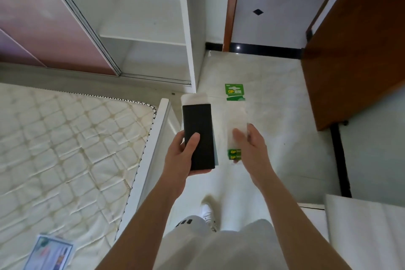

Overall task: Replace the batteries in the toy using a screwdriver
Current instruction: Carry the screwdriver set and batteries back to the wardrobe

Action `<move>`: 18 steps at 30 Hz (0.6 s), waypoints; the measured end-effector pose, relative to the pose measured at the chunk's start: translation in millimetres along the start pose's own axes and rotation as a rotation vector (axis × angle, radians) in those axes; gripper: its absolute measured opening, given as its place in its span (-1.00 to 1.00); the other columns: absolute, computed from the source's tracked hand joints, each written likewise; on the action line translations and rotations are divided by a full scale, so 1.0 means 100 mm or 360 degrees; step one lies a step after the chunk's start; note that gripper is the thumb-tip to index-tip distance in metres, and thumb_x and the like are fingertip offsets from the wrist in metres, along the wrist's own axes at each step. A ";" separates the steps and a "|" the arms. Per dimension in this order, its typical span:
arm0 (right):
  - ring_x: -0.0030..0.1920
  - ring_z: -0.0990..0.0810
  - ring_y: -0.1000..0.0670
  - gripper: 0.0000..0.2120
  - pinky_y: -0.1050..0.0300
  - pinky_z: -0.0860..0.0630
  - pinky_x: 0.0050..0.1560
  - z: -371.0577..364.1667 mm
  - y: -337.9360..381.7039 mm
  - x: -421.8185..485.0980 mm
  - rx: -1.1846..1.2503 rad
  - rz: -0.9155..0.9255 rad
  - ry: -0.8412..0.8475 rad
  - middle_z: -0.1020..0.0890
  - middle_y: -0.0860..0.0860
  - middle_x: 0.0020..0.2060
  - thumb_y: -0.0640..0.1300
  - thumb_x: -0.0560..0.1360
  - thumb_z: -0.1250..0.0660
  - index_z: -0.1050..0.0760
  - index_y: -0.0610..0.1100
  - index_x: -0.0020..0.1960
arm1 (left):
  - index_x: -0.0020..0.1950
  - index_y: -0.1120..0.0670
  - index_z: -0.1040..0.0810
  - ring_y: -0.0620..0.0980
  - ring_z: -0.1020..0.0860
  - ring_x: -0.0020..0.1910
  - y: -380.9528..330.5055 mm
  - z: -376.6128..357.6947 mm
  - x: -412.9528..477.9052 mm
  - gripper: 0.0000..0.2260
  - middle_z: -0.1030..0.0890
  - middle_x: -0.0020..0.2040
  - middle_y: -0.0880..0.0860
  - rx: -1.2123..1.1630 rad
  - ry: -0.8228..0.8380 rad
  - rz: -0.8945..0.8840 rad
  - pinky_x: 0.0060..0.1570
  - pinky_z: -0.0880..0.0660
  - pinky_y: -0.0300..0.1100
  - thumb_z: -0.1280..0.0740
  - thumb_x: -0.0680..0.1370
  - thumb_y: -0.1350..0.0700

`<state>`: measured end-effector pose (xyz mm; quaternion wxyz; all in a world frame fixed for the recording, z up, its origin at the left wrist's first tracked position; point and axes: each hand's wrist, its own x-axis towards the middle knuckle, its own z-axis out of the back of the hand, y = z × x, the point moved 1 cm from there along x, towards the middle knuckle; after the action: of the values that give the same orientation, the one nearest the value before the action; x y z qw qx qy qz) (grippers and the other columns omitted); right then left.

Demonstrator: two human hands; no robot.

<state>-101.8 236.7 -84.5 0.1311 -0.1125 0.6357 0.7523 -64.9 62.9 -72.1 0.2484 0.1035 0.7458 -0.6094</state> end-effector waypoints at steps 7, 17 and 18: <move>-0.20 -0.63 -0.05 -0.88 0.14 -0.58 -0.39 -0.30 0.27 0.65 -0.0024 0.0028 0.0124 -0.60 -0.11 -0.10 -0.07 0.65 -0.23 -0.42 -0.13 0.07 | 0.24 -0.02 -0.53 0.04 -0.71 -0.01 -0.32 0.16 0.57 -0.76 -0.71 0.04 0.01 -0.0098 -0.0103 -0.0014 -0.12 -0.66 0.14 -0.33 0.60 -0.04; -0.31 -0.57 0.17 -0.81 0.27 -0.55 -0.39 -0.62 0.80 2.12 -0.0033 0.0090 0.0290 -0.50 0.08 -0.25 -0.11 0.65 -0.23 -0.35 0.01 -0.13 | 0.18 -0.10 -0.54 -0.03 -0.71 -0.07 -0.91 0.01 1.83 -0.83 -0.72 -0.08 -0.08 -0.0185 -0.0296 -0.0025 -0.12 -0.67 0.14 -0.33 0.60 -0.04; -0.27 -0.57 0.13 -0.84 0.25 -0.55 -0.40 -0.62 0.88 2.33 -0.0036 0.0099 0.0321 -0.50 0.06 -0.23 -0.10 0.65 -0.23 -0.36 -0.01 -0.11 | 0.17 -0.08 -0.54 -0.02 -0.71 -0.08 -1.01 -0.04 1.99 -0.84 -0.71 -0.09 -0.07 -0.0193 -0.0313 -0.0027 -0.13 -0.67 0.13 -0.33 0.61 -0.03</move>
<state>-350.2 174.2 -91.5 0.0418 -0.1692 0.6403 0.7481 -282.3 13.5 -83.5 0.3209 0.0216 0.7542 -0.5725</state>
